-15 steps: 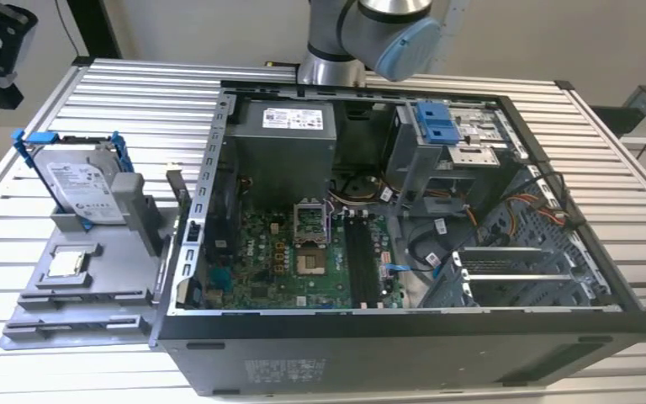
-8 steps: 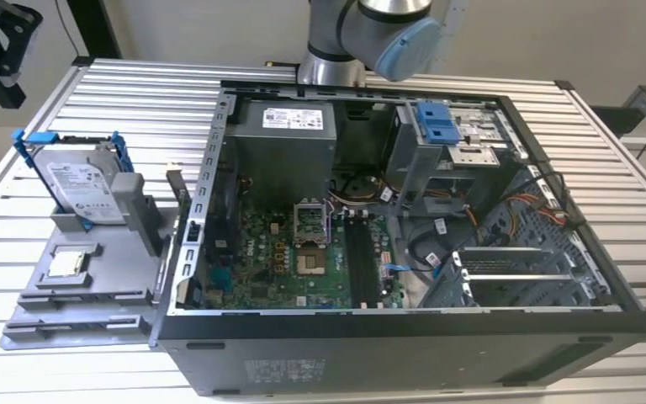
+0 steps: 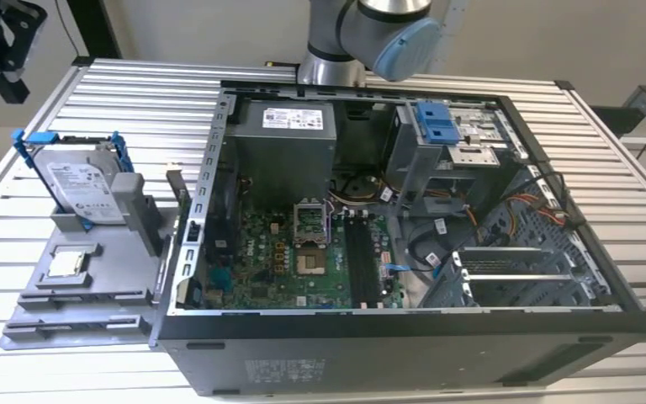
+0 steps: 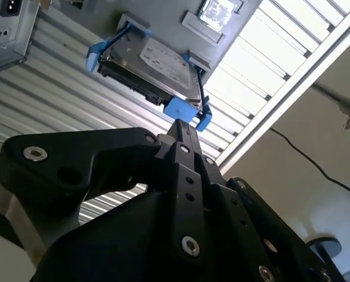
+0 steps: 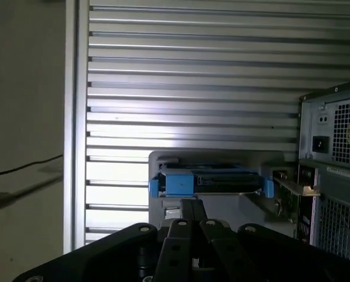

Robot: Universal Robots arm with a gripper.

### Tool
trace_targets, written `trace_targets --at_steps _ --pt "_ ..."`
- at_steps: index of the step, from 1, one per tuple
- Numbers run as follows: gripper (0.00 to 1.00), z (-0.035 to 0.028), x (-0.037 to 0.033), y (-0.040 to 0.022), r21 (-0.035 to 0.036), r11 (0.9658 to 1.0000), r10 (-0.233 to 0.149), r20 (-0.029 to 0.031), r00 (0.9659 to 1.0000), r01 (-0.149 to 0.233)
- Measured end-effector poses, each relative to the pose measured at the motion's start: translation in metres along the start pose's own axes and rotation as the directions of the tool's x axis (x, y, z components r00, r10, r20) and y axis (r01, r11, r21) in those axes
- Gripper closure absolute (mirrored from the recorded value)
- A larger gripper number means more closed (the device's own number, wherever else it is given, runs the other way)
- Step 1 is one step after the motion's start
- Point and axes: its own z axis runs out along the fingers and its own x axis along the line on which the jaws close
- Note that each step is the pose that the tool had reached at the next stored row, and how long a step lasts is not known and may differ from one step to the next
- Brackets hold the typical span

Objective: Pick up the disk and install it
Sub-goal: 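Reach for the disk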

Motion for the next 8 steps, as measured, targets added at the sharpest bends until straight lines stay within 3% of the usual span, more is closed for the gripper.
trace_targets --at_steps 8 --pt "1.00 0.0000 0.0000 0.0000 -0.0003 1.0000 0.001 -0.0190 0.9998 -0.001"
